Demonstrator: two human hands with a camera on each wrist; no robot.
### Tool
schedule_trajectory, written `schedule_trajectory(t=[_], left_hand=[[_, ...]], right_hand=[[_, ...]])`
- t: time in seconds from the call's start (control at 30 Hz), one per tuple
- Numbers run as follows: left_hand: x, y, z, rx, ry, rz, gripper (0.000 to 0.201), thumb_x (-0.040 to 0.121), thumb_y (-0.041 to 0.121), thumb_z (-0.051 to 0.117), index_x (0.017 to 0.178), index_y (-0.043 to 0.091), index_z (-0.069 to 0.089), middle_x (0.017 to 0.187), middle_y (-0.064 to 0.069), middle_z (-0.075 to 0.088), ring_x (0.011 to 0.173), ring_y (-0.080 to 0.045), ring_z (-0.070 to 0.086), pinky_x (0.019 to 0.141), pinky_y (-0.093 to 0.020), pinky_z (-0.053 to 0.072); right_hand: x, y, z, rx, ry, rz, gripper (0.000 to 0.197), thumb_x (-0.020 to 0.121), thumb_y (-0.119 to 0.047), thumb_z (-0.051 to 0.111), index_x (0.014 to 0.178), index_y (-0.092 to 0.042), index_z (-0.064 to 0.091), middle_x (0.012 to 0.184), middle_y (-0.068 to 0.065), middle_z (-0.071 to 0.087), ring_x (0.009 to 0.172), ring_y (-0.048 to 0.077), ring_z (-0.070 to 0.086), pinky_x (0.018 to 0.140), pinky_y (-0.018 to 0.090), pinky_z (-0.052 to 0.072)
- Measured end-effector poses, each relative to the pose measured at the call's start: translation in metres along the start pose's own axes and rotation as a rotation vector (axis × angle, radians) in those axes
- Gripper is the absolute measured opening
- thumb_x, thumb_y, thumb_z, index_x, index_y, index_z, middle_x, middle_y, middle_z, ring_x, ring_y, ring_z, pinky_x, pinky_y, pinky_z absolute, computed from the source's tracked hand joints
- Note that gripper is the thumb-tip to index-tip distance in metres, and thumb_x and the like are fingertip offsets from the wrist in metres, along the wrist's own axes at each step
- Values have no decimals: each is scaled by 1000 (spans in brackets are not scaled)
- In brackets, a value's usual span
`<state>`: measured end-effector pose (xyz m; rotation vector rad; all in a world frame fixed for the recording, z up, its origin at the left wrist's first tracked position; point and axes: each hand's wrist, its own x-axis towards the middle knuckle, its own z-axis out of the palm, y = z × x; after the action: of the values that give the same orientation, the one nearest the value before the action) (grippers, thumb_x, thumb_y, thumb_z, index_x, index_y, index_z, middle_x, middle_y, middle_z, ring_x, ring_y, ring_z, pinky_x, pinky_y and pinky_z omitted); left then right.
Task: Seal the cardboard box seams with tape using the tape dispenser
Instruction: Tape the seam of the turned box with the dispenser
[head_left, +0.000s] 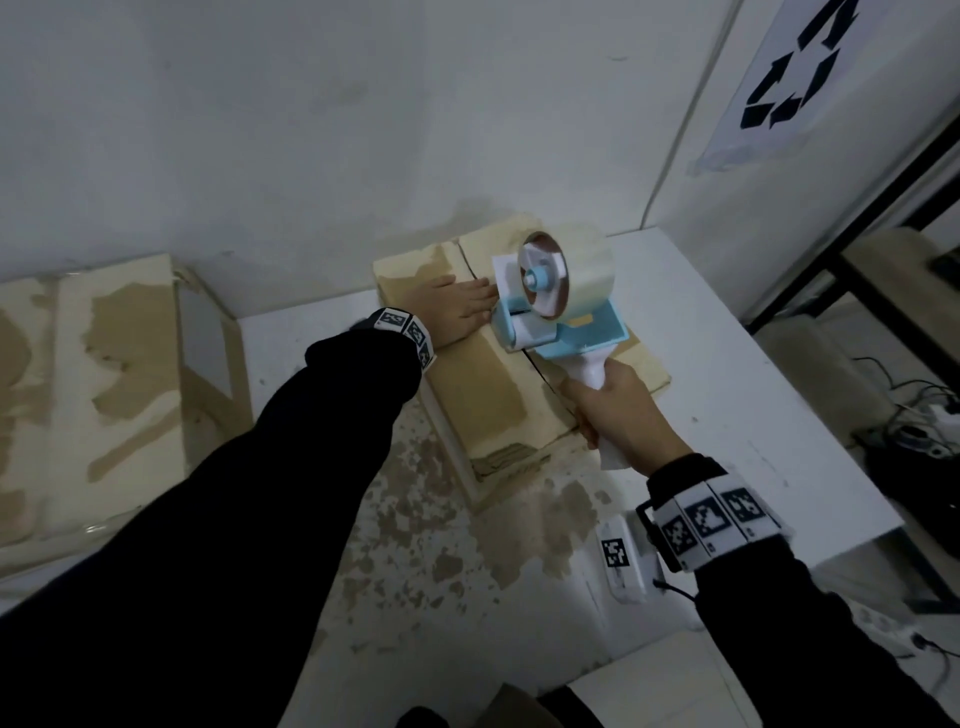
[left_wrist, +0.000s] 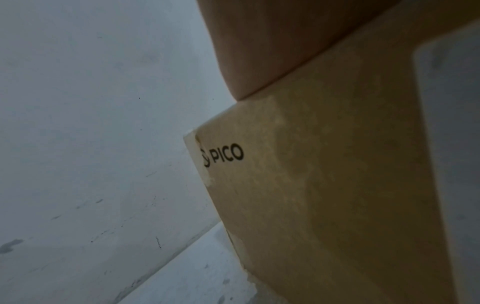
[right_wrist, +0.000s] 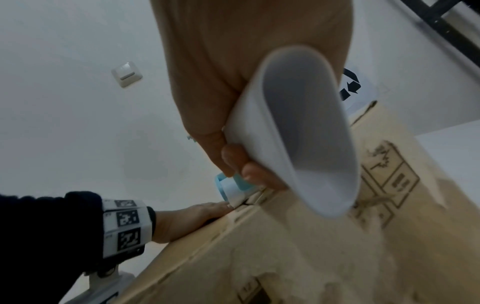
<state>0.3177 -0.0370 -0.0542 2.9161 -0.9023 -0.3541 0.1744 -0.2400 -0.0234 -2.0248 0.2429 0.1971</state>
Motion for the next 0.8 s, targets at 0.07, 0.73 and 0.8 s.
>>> schedule_trajectory(t=[0.07, 0.73, 0.8], left_hand=[[-1, 0, -1, 37, 1, -4, 46, 103, 25, 22, 148, 17, 19, 157, 5, 15, 145, -9, 10, 115, -28, 6], [3, 4, -1, 62, -52, 18, 48, 102, 31, 17, 149, 33, 9, 157, 16, 6, 145, -9, 11, 115, -40, 11], [1, 11, 0, 91, -20, -11, 49, 102, 27, 18, 150, 28, 10, 158, 12, 8, 145, -12, 12, 115, -41, 14]], right_hand=[[-6, 3, -1, -29, 5, -8, 21, 88, -19, 58, 70, -11, 52, 50, 5, 53, 40, 20, 47, 42, 25, 40], [-76, 39, -28, -10, 61, 72, 23, 87, -18, 59, 65, -13, 51, 47, -1, 53, 38, 15, 49, 44, 29, 44], [-74, 39, -27, -36, 53, 51, 20, 86, -18, 59, 68, -15, 52, 54, 1, 55, 39, 11, 49, 41, 25, 43]])
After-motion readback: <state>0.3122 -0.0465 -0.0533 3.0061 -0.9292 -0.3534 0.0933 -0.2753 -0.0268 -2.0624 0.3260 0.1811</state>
